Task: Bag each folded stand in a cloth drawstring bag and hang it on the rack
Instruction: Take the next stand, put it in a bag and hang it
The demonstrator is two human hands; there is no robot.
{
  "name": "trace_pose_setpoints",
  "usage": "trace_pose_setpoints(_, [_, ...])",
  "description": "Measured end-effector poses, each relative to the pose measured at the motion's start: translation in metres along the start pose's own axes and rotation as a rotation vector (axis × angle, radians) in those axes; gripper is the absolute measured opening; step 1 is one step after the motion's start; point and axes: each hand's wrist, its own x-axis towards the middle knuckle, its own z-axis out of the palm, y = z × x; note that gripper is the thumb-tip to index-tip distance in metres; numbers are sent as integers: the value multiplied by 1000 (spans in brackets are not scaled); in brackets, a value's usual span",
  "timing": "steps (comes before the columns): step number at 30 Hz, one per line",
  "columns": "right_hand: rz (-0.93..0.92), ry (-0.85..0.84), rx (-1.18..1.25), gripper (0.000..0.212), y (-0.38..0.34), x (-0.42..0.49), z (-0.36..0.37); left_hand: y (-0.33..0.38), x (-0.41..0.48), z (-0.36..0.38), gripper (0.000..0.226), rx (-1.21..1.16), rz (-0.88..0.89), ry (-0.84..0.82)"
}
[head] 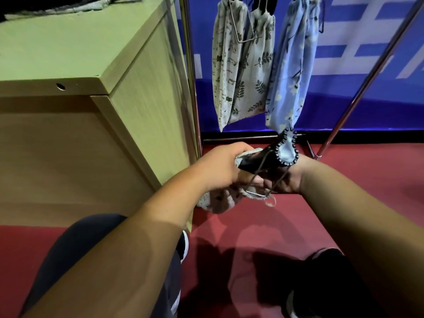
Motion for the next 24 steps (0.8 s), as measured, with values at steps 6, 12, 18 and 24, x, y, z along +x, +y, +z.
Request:
trace_pose_setpoints(6, [-33,-37,40,29,-1,14,-1,3,3,-8,30,24,32,203])
trace_pose_setpoints(12, [-64,386,-1032,60,-10,17,-25,3,3,-17,18,-27,-80,391])
trace_pose_setpoints(18, [313,67,-969,46,21,22,-22,2,6,-19,18,-52,-67,416])
trace_pose_setpoints(24, [-87,243,-773,30,12,32,-27,2,5,-14,18,-30,-96,339])
